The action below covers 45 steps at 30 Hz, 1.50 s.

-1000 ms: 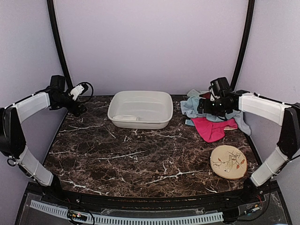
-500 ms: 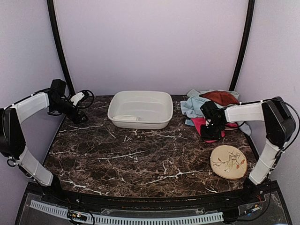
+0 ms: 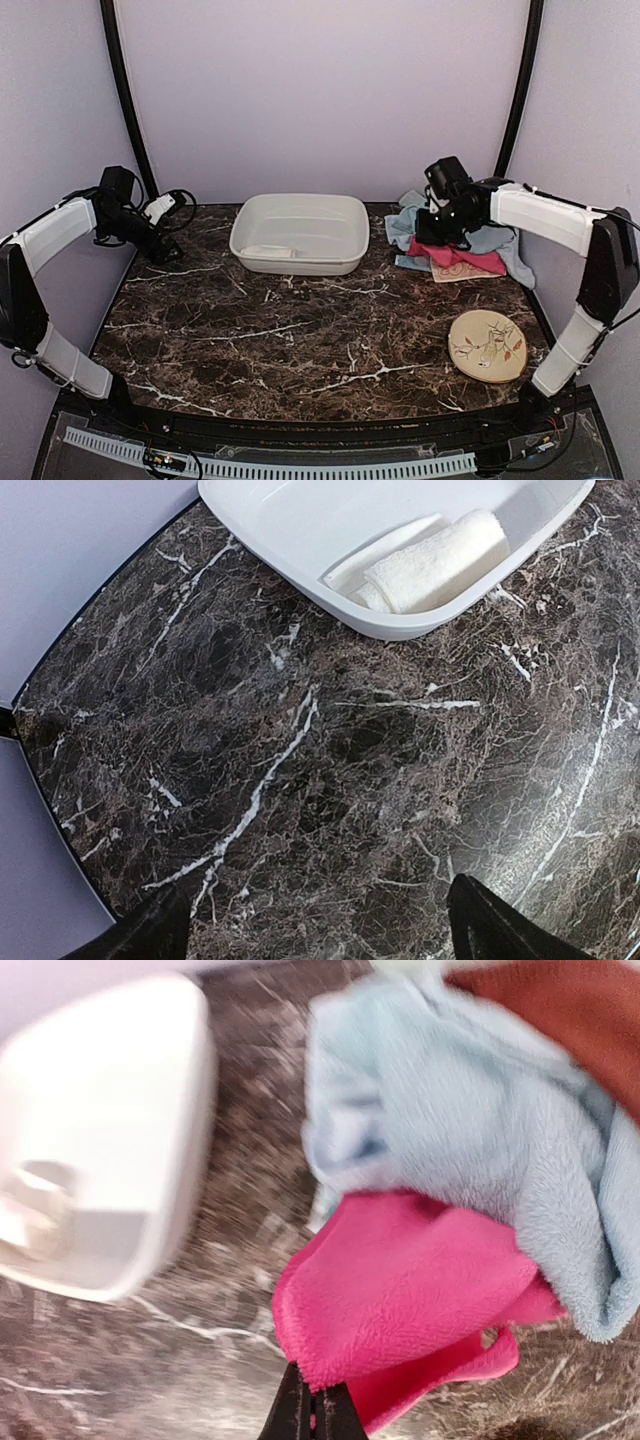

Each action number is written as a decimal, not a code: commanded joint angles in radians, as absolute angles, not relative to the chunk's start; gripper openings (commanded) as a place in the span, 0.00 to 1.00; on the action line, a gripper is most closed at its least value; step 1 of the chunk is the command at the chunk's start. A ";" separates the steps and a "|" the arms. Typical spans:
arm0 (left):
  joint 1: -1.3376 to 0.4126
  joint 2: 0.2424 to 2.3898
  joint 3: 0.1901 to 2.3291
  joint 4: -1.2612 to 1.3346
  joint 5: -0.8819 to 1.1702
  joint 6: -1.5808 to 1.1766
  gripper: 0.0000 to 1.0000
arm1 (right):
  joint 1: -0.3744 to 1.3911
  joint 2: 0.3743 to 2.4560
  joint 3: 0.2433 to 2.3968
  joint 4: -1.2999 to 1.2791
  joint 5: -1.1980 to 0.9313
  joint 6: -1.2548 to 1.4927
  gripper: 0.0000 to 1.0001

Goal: Roll the towels
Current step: Pick up the towel from the towel pile, then pass from the right arm to the left

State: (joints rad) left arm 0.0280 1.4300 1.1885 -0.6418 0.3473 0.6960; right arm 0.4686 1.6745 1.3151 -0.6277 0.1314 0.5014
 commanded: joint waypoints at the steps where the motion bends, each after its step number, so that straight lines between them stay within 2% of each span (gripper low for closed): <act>1: 0.026 1.405 1.219 -0.706 0.390 0.704 0.92 | 0.560 1.528 1.563 -0.713 0.078 0.486 0.00; 5: 0.026 1.395 1.232 -0.736 0.441 0.705 0.92 | 0.639 1.509 1.741 -0.747 0.024 0.481 0.00; 11: 0.026 1.357 1.239 -0.806 0.575 0.729 0.98 | 0.752 1.547 1.939 -0.705 -0.136 0.482 0.00; 17: 0.026 1.290 1.228 -0.847 0.719 0.761 0.99 | 0.877 1.587 1.997 -0.551 -0.365 0.481 0.00; 20: 0.026 1.259 1.220 -0.854 0.814 0.761 0.99 | 0.953 1.659 2.047 -0.505 -0.429 0.478 0.00; 26: 0.020 1.213 1.233 -0.925 1.039 0.764 0.99 | 1.077 1.857 2.280 -0.566 -0.463 0.430 0.00; 33: -0.006 1.102 1.263 -1.073 1.253 0.833 0.99 | 1.094 1.909 2.224 -0.474 -0.491 0.481 0.00; 39: -0.041 0.979 1.183 -1.045 1.268 0.834 0.99 | 1.094 1.902 2.166 -0.440 -0.495 0.494 0.00; 45: -0.057 0.982 1.186 -1.079 1.270 0.855 0.99 | 1.092 1.893 2.139 -0.466 -0.467 0.469 0.00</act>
